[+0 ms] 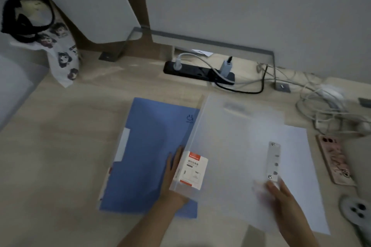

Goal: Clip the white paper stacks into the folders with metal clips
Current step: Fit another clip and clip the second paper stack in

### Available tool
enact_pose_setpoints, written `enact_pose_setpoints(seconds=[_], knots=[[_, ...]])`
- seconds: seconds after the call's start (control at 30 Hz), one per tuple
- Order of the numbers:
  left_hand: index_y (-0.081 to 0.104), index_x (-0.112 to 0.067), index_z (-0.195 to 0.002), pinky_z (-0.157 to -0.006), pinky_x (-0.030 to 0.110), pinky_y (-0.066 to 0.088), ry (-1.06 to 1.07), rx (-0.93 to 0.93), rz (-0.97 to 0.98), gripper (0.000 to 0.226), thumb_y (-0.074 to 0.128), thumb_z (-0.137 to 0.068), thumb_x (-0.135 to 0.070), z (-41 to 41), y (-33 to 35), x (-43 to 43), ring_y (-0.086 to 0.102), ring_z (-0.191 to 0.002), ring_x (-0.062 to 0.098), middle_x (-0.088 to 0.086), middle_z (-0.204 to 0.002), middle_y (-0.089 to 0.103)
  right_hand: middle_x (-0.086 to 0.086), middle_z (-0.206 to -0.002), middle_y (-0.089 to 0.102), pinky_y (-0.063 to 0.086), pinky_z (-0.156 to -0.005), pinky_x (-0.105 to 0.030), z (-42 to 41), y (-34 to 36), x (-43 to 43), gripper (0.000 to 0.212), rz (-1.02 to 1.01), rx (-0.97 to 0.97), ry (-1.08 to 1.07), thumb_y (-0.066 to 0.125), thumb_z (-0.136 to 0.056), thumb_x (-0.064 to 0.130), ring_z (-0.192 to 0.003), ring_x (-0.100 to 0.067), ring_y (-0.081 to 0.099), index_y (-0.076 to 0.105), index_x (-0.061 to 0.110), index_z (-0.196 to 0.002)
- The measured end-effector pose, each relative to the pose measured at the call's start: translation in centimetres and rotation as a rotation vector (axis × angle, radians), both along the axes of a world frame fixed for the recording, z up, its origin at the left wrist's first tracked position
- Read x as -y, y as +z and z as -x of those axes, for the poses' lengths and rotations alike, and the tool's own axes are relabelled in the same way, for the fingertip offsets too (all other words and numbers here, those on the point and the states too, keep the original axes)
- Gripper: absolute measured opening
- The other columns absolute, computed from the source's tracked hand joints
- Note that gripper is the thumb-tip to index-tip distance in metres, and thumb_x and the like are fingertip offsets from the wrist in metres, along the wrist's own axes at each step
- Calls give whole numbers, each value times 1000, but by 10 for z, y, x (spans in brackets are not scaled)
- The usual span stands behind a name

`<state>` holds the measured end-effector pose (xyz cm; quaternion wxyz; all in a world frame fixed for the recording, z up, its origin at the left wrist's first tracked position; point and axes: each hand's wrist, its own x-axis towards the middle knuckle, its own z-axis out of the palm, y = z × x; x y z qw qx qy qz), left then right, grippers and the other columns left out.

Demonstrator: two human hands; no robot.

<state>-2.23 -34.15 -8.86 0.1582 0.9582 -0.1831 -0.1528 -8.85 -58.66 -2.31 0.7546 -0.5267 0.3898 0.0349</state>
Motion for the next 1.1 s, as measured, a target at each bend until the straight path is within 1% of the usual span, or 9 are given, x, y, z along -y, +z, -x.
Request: enact_pose_setpoints(seconds=[0.07, 0.17, 0.23, 0.4, 0.57, 0.73, 0.83, 0.9, 1.1], knots=[[17, -9, -144, -109, 55, 7, -74, 87, -137, 74, 29, -78, -43, 2, -13, 10, 16, -139, 37, 18, -149, 22, -6, -69, 75, 54, -48, -20, 6, -1, 12, 23, 47, -32, 7, 40, -93, 3, -57, -17, 71, 52, 14, -110], [6, -11, -148, -112, 54, 6, -27, 189, -232, 78, 35, -84, -44, 0, -30, 4, -8, -144, 35, 18, -156, -8, -8, -70, 75, 54, -48, -21, 10, -2, 27, 28, 96, -72, 24, 42, -93, 3, -58, -19, 71, 49, 9, -120], [10, -12, -148, -113, 50, 5, 8, 218, -189, 83, 35, -81, -54, -4, -37, -6, -10, -145, 29, 14, -157, -4, -9, -72, 75, 55, -48, -22, 12, -3, 33, 31, 120, -89, 63, 44, -93, 4, -60, -20, 71, 48, 9, -123], [18, -15, -148, -116, 44, 2, 97, 198, -170, 71, 9, -91, -58, -15, -36, -48, -7, -146, 19, 10, -156, 17, -7, -72, 75, 56, -51, -24, 2, -10, 17, 32, 140, -118, 176, 47, -92, 4, -62, -20, 71, 51, 12, -122], [16, -17, -148, -117, 43, 4, 81, 211, -186, 71, 10, -90, -58, -22, -37, -114, 5, -146, 23, -1, -159, -9, -3, -86, 76, 54, -57, -18, -19, -15, -26, 24, 179, -100, 310, 51, -91, 10, -75, -14, 72, 62, 18, -110], [13, -17, -149, -118, 41, 2, 112, 189, -191, 72, 11, -91, -60, -24, -35, -160, 4, -146, 23, 0, -159, -6, -5, -90, 66, 49, -57, -16, -36, -33, -66, 37, 284, -116, 357, 54, -90, 11, -75, -16, 61, 48, 25, -123], [9, -20, -149, -117, 41, 1, 135, 163, -183, 71, 10, -91, -60, -25, -35, -181, 0, -146, 22, -2, -159, -8, -12, -105, 64, 49, -70, -27, -39, -42, -79, 53, 347, -117, 344, 53, -91, 9, -85, -22, 58, 37, 26, -138], [6, -22, -149, -118, 39, -2, 152, 146, -180, 70, 9, -91, -60, -27, -34, -193, -4, -146, 19, -3, -159, -10, -12, -102, 65, 47, -79, -36, -39, -46, -81, 57, 386, -137, 338, 54, -90, 9, -87, -25, 58, 35, 27, -141], [5, -22, -149, -117, 32, -10, 210, 63, -142, 71, 8, -90, -62, -30, -19, -202, -13, -145, 12, 10, -155, 17, -14, -94, 61, 40, -67, -24, -36, -40, -86, 53, 531, -165, 313, 53, -91, 8, -82, -22, 54, 37, 23, -140]])
